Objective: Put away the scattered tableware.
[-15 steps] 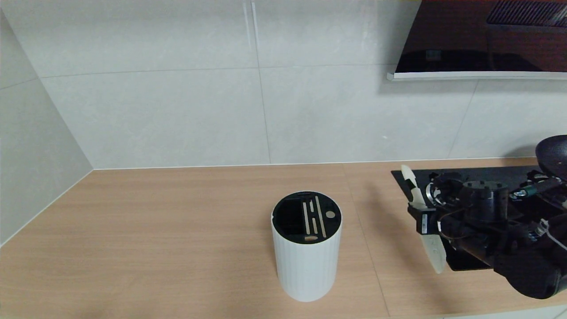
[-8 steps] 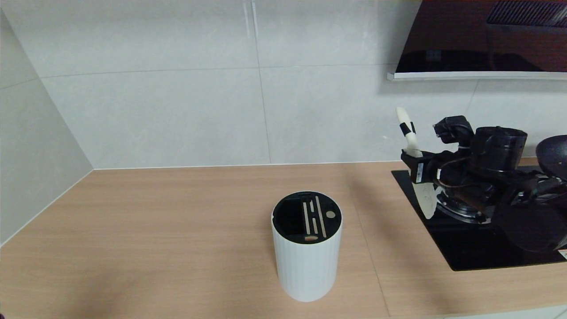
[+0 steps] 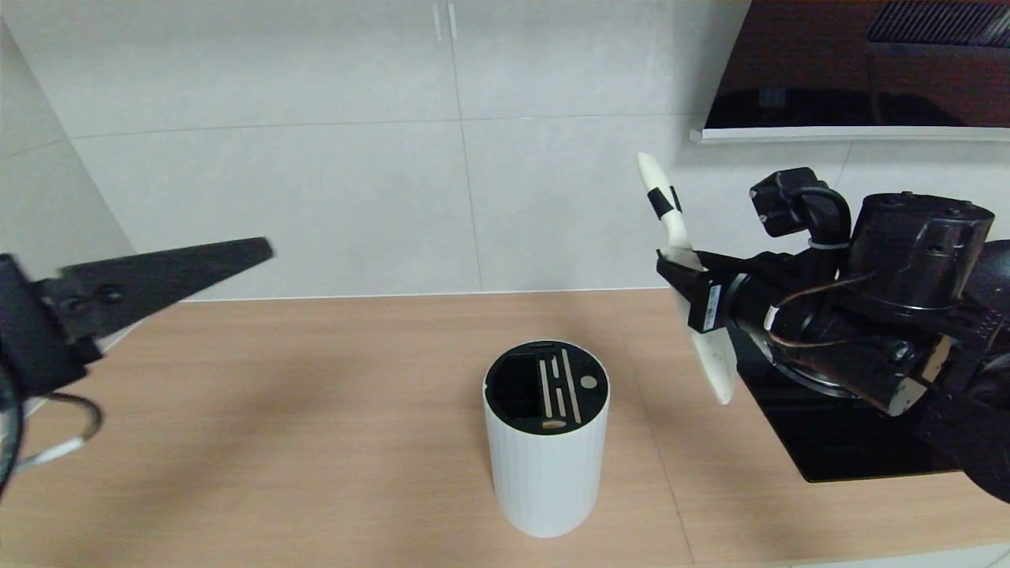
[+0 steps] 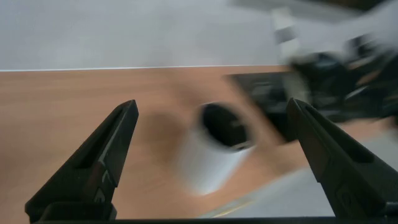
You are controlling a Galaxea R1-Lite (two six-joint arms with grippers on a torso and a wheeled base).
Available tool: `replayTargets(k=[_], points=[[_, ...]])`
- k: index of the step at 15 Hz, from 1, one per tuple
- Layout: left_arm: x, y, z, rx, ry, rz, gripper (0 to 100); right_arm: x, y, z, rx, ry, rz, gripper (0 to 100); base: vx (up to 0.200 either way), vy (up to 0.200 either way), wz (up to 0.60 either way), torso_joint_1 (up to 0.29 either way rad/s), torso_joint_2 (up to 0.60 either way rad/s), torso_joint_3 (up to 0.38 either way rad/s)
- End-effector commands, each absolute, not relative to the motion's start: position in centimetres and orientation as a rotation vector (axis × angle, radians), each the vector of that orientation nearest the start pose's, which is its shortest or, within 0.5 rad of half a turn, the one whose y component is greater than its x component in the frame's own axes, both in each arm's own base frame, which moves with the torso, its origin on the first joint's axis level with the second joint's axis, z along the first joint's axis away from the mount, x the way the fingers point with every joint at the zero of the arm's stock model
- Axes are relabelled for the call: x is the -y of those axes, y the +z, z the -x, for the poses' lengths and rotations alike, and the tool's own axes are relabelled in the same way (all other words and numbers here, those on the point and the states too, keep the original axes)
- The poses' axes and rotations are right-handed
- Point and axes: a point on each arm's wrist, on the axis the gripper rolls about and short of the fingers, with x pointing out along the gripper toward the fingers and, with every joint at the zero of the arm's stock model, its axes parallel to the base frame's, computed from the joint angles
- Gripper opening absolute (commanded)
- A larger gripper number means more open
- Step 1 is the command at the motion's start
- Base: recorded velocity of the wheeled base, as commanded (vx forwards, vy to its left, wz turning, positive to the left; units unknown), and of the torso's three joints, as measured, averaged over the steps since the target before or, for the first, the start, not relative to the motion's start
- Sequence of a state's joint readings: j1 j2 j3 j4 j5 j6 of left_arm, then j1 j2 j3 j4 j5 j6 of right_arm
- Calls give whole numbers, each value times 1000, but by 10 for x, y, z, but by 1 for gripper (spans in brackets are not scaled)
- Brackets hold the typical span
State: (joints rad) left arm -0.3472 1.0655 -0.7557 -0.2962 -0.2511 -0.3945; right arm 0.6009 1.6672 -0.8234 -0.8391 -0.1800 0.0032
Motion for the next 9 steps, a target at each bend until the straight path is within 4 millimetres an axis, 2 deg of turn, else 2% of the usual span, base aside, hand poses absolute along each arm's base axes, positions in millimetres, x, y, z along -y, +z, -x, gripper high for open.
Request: replayTargets(k=[1, 2, 4, 5, 7, 9], points=[[89, 245, -177, -289, -657, 426, 100, -186, 222, -225, 4, 491, -7, 0, 0, 0, 0, 0, 0, 0], [95, 237, -189, -289, -657, 440, 100, -193, 221, -217, 0, 515, -5, 0, 0, 0, 0, 0, 0, 0], [99, 224, -198, -304, -663, 436, 100, -202, 218, -207, -8, 554, -1, 0, 0, 0, 0, 0, 0, 0], [101, 223, -198, -304, -680, 434, 100, -205, 218, -203, -9, 569, 0, 0, 0, 0, 0, 0, 0, 0], [108, 219, -191, -272, -827, 435, 100, -218, 215, -188, -19, 620, 5, 0, 0, 0, 0, 0, 0, 0], [112, 215, -195, -262, -846, 462, 100, -229, 214, -176, -33, 674, -25, 0, 0, 0, 0, 0, 0, 0]])
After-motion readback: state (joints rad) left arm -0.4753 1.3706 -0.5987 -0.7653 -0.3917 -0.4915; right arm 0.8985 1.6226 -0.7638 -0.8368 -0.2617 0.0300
